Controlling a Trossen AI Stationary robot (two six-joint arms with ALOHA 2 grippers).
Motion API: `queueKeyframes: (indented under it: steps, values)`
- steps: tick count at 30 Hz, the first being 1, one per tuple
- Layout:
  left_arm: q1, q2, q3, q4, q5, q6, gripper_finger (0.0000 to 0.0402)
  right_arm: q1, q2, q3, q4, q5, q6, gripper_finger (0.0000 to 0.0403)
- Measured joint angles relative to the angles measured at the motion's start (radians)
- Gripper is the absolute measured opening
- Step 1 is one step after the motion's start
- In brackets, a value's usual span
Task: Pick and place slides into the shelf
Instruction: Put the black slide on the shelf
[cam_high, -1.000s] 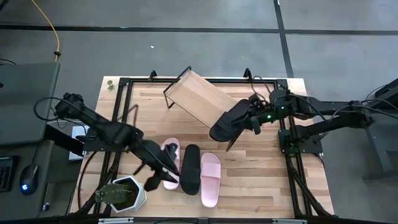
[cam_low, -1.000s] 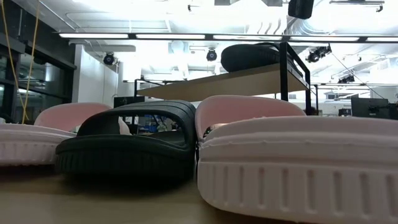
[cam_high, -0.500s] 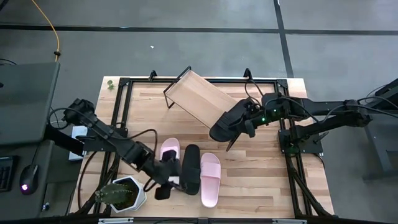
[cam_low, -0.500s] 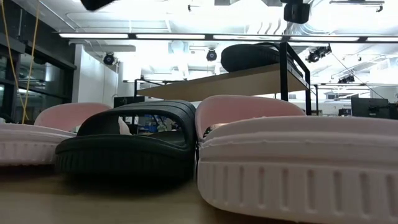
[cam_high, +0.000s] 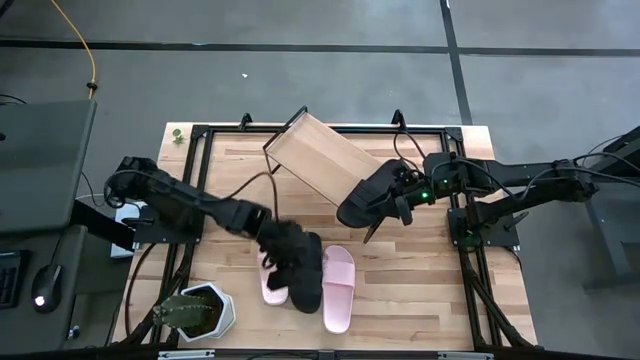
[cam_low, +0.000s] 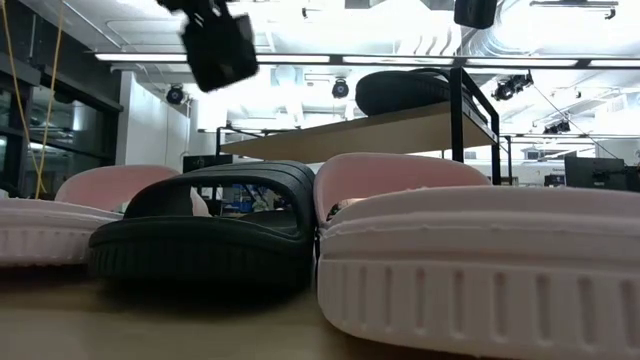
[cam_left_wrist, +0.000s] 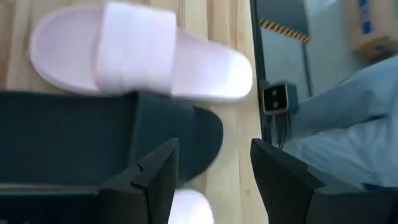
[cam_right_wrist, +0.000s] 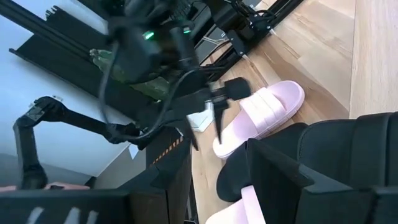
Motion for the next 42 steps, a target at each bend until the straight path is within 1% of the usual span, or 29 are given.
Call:
queueKeyframes:
  steps: [5, 8, 13, 19, 21, 23, 28, 34, 38, 42]
  values:
    - [0.07, 0.0, -0.056, 0.083, 0.098, 0.018, 0.0186, 0.0, 0.0, 0.0, 0.001, 0.01, 0.002, 0.0147]
    - [0.084, 0.0, -0.072, 0.091, 0.128, 0.022, 0.0186, 0.0, 0.0, 0.0, 0.001, 0.01, -0.001, 0.0147]
    - [0.08, 0.039, -0.091, 0.1, 0.123, 0.004, 0.0186, 0.0, 0.0, 0.0, 0.001, 0.014, -0.006, 0.0147]
    - [0.071, 0.1, -0.1, 0.164, 0.122, -0.04, 0.0186, 0.0, 0.0, 0.0, 0.0, 0.009, -0.02, 0.0147]
    - [0.066, 0.101, -0.1, 0.175, 0.117, -0.052, 0.0185, 0.0, 0.0, 0.0, 0.001, 0.005, -0.013, 0.0147]
    - [0.059, 0.112, -0.097, 0.207, 0.092, -0.06, 0.0183, 0.0, 0.0, 0.0, 0.001, 0.004, -0.005, 0.0147]
    - [0.052, 0.12, -0.098, 0.201, 0.028, -0.069, 0.0182, 0.0, 0.0, 0.0, 0.001, 0.003, -0.004, 0.0147]
    - [0.055, 0.136, -0.098, 0.191, 0.007, -0.075, 0.0182, 0.0, 0.0, 0.0, 0.001, 0.003, -0.001, 0.0147]
    - [0.055, 0.165, -0.098, 0.196, 0.019, -0.074, 0.0182, 0.0, 0.0, 0.0, 0.001, -0.003, 0.003, 0.0147]
    - [0.055, 0.207, -0.098, 0.215, 0.083, -0.074, 0.0182, 0.0, 0.0, 0.0, 0.001, -0.003, 0.003, 0.0147]
